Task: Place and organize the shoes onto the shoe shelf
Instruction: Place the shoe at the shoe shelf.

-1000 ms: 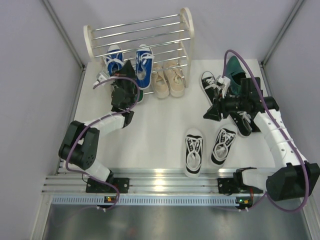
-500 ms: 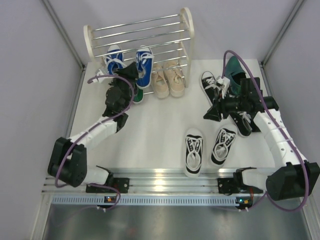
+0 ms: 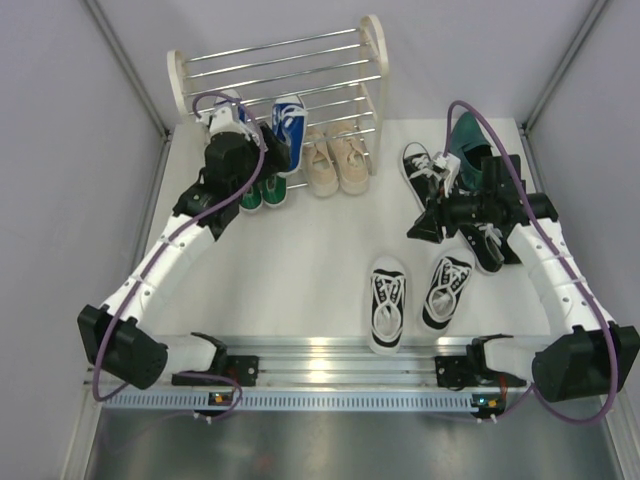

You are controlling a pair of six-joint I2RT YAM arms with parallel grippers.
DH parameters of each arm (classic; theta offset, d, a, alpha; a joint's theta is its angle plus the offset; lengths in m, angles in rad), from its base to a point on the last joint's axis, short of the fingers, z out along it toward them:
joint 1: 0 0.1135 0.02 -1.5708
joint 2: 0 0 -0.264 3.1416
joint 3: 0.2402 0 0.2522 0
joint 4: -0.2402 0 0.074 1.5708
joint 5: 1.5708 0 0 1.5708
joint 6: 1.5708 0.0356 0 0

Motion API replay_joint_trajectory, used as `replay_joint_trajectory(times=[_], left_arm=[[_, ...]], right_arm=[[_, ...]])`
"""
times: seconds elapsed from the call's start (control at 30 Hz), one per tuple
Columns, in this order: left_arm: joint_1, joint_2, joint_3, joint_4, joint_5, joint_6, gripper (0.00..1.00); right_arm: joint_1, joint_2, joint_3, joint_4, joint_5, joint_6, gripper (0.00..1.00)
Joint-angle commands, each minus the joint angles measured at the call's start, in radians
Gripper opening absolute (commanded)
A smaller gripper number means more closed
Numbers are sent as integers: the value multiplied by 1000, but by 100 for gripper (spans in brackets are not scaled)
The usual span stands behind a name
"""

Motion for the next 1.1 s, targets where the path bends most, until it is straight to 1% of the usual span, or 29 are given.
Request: replay_joint_trajectory(times=[0.0, 0.03, 0.07, 0.1, 0.13, 0.23, 0.33, 0.53, 0.6, 0.67, 0.77, 0.8, 0.83, 0.87, 0.93, 0.97, 1.0, 1.03, 1.07], left_arm=[[3, 26, 74, -195, 63, 160, 92], [3, 32, 85, -195, 75, 189, 93], [2, 44, 94, -195, 104, 263, 93], [0, 52, 116, -195, 111, 298, 94], [-2, 62, 124, -193, 118, 364, 94], [-9, 81, 148, -193, 132, 479, 94], [-14, 102, 164, -192, 123, 561, 93], [-17, 193, 229, -196, 68, 590, 93], [-15, 219, 246, -195, 74, 584, 93], [-17, 265, 283, -193, 73, 569, 91], [-15, 326, 337, -193, 10, 544, 88], [-15, 354, 349, -195, -39, 520, 85], [-15, 365, 360, -195, -53, 513, 85], [-15, 374, 377, -193, -64, 510, 80], [-15, 397, 391, -193, -76, 497, 74], [-15, 405, 397, -195, -81, 495, 68], [-15, 415, 401, -193, -81, 495, 67], [-15, 420, 403, -193, -81, 492, 63], [-15, 425, 403, -196, -88, 489, 50]], right_arm=[[-14, -31, 25, 23, -13, -13, 48], [-16, -32, 22, 23, -13, -13, 48], [-14, -34, 19, 21, -14, -13, 48], [-14, -35, 17, 21, -16, -13, 48], [-13, -38, 19, 17, -14, -17, 48], [-14, -44, 19, 11, -16, -23, 48], [-14, -46, 13, 6, -16, -24, 48], [-16, -49, 14, 9, -17, -21, 48], [-14, -49, 16, 9, -14, -20, 48], [-16, -54, 16, 7, -11, -21, 48], [-16, -55, 17, 1, -8, -27, 48], [-16, -55, 20, -3, -5, -30, 48], [-16, -58, 20, -5, -7, -30, 48], [-16, -58, 22, -6, -4, -35, 48], [-19, -58, 22, -9, -4, -38, 48], [-21, -58, 23, -11, -4, -40, 48], [-22, -60, 23, -9, -4, -40, 48], [-24, -60, 22, -11, -4, -40, 48], [-28, -60, 25, -9, -5, -41, 48]])
